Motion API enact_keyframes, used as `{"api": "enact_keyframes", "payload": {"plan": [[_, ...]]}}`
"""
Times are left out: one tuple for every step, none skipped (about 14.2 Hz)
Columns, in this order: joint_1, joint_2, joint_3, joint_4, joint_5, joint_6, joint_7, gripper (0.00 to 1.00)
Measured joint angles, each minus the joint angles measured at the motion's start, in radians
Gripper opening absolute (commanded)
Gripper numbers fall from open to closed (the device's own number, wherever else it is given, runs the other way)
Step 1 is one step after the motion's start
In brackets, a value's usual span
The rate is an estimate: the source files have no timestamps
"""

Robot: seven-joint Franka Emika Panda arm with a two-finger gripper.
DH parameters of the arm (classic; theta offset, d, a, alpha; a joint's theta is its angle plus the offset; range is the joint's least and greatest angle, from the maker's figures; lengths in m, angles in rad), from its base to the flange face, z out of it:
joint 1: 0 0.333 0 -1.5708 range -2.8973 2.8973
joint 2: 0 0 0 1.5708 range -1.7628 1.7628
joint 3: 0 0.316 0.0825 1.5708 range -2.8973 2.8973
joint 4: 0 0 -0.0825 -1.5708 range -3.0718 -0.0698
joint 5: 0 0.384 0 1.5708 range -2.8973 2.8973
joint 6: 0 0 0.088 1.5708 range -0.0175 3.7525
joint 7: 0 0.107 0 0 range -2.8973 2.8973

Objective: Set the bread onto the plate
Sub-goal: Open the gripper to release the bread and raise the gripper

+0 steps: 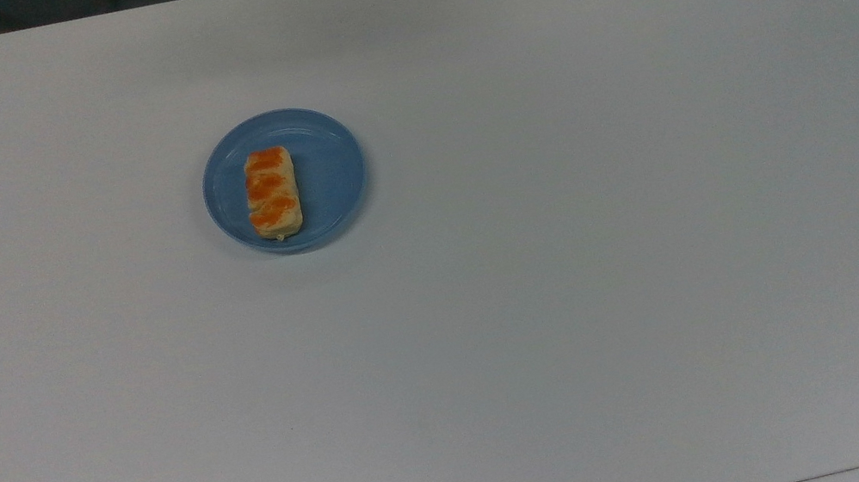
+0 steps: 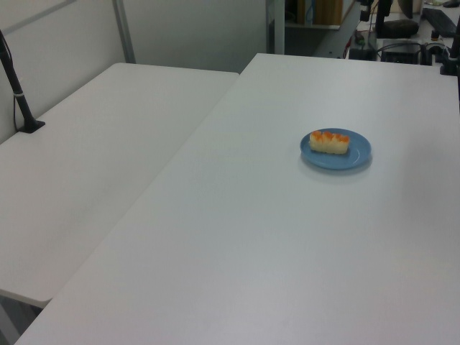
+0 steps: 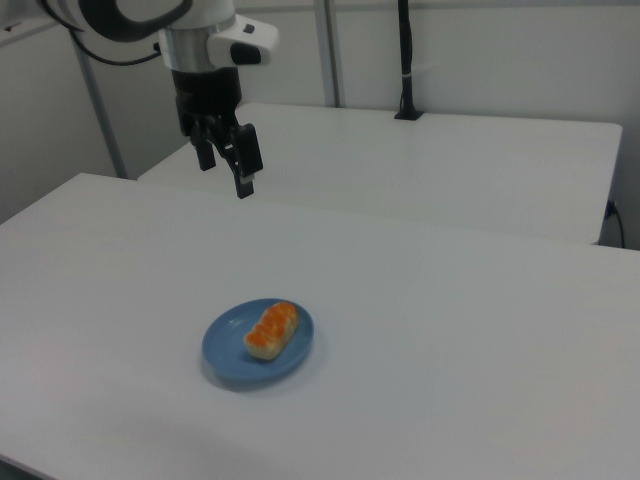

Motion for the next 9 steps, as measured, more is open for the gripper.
{"api": "enact_keyframes", "payload": {"plan": [[0.003, -0.003, 0.001, 0.0, 0.0, 0.0, -0.061, 1.0], [0.004, -0.003, 0.002, 0.0, 0.0, 0.001, -0.129, 1.0], [0.005, -0.002, 0.003, 0.0, 0.0, 0.006, -0.198, 1.0], [0.005, 0.0, 0.004, -0.001, 0.0, 0.018, -0.256, 1.0], [0.005, 0.002, 0.005, -0.001, 0.0, 0.03, -0.291, 1.0], [0.006, 0.004, 0.007, -0.003, 0.0, 0.042, -0.309, 1.0], [0.006, 0.008, 0.01, -0.004, 0.0, 0.056, -0.317, 1.0], [0.006, 0.01, 0.01, -0.004, 0.0, 0.064, -0.318, 1.0], [0.005, 0.012, 0.01, -0.004, 0.0, 0.071, -0.318, 1.0]]}}
